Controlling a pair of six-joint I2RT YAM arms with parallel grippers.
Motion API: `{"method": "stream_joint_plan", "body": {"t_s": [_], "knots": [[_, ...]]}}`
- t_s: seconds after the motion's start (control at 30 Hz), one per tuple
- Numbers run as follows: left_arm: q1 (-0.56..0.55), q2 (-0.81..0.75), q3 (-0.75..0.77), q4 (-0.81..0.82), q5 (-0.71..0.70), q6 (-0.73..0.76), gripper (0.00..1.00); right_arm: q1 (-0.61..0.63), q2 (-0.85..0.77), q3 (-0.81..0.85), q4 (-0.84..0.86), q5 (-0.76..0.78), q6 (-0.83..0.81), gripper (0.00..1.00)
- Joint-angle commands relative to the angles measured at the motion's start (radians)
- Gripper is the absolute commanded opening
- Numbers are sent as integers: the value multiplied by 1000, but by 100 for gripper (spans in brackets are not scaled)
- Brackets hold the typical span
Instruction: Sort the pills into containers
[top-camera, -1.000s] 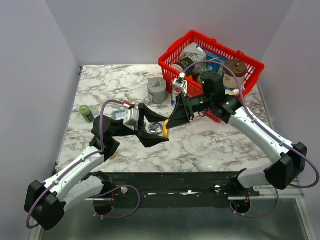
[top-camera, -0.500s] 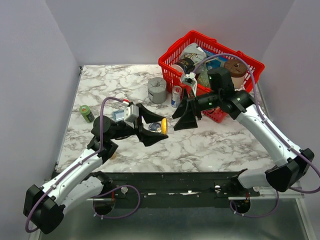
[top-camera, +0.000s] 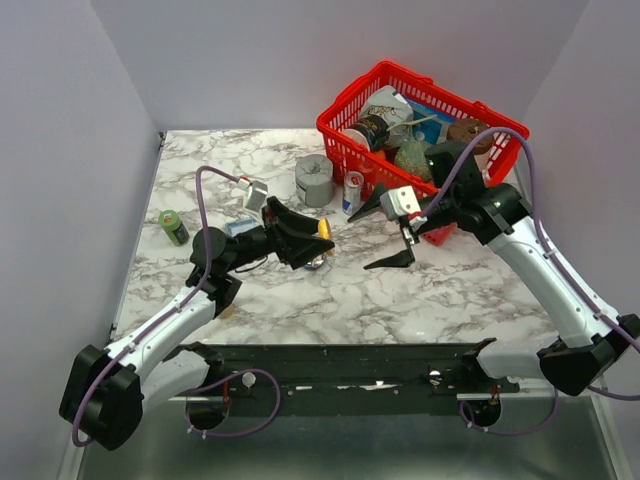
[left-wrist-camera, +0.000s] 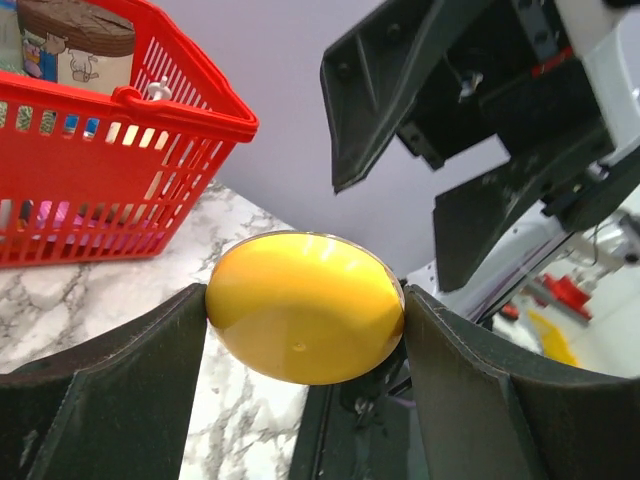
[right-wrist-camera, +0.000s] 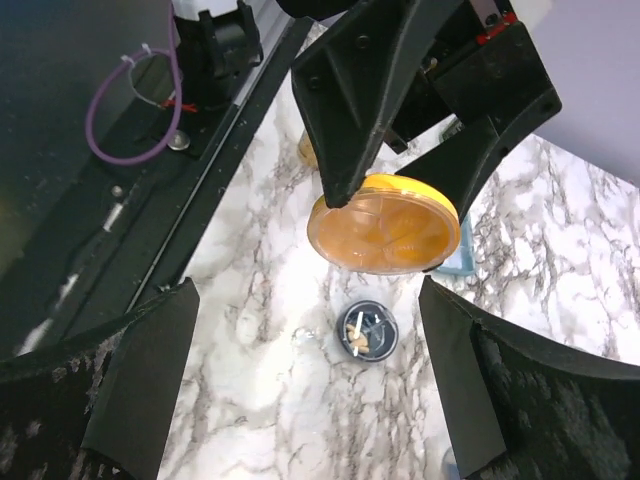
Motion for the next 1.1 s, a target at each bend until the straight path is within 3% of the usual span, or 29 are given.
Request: {"method": "stream_joint_plan", "body": {"t_s": [0.0,0.17,0.77,1.07], "knots": [[7,50,-3,246,-45,-225,25,10,35,-30,152,-1,-84,100],[7,71,7,283,-46,-266,25,14,50,-33,302,47,52,100],[7,103,32,323,-55,-311,24,127,99,7,358,108,194,100],[8,106,30,317,-20,-308,24,127,102,70,254,110,102,100]]}}
